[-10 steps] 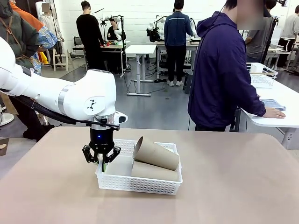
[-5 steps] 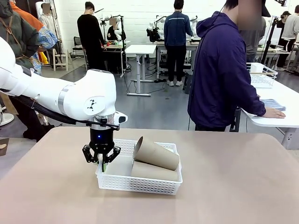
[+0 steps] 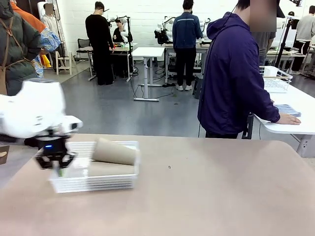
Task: Clean and organize the cups into the basket.
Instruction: Move the Organizing basket back to the left side of the table.
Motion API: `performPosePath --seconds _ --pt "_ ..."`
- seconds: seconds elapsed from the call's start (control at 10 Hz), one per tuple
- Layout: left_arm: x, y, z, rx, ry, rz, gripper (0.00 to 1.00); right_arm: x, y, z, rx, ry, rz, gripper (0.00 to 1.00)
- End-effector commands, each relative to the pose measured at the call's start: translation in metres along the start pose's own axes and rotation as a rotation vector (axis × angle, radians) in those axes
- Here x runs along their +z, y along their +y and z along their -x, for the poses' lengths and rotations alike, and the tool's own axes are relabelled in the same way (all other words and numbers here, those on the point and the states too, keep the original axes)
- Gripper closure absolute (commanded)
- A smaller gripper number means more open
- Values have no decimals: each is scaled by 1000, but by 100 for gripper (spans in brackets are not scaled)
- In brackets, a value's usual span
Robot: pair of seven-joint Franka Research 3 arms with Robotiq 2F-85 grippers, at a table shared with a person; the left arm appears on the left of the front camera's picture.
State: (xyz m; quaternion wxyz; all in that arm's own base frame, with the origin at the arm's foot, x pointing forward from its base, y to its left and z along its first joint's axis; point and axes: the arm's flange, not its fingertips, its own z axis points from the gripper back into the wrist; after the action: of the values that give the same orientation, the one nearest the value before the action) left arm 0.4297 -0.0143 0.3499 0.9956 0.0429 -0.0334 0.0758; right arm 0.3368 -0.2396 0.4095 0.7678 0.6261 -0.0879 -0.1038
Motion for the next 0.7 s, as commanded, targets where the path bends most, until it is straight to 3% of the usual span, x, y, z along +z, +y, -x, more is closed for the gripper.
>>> performPosePath --seconds 0.0,0.3,0.6 --pt "-5 61 3 48 -62 -33 94 -4 2 3 5 4 -3 0" --pt "-10 118 -11 -5 -35 2 94 -4 2 3 5 4 -3 0" --pt "-6 128 -28 -92 -37 39 94 -4 2 3 5 4 -3 0"
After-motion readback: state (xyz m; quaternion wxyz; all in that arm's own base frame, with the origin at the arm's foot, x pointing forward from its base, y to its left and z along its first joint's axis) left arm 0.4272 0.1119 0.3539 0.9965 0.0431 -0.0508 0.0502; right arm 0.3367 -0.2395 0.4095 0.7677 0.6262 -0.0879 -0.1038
